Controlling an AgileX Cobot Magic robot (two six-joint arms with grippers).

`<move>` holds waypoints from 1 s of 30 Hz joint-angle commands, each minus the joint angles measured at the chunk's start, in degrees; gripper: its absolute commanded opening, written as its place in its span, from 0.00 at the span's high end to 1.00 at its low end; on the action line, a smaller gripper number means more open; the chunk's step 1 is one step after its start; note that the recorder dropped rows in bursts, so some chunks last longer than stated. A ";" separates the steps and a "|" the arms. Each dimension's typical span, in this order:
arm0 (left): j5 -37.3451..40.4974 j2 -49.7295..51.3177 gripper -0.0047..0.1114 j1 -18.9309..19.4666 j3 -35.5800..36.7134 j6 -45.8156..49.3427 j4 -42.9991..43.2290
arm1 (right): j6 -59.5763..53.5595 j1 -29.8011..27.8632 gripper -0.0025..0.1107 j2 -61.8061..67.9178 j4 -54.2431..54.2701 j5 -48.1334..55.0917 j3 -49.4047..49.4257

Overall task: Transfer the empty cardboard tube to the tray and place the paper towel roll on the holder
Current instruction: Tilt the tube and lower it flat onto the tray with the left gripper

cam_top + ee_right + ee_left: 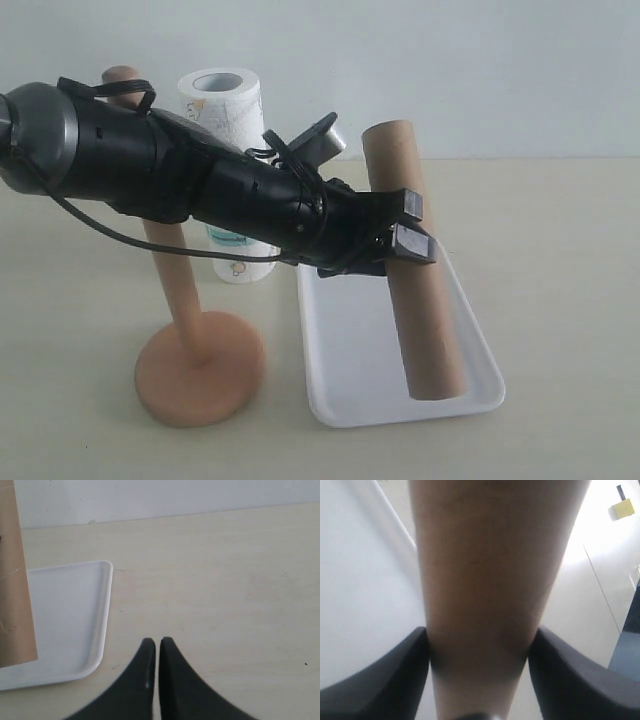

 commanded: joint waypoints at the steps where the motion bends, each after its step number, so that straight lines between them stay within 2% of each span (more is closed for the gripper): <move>1: -0.79 -0.08 0.92 0.28 0.28 -1.28 1.93 | -0.12 -0.15 0.95 -0.25 0.06 -0.17 -0.07; 30: -4.84 3.37 0.92 0.28 0.28 -1.58 3.54 | -0.12 -0.15 0.95 -0.25 0.06 -0.17 -0.07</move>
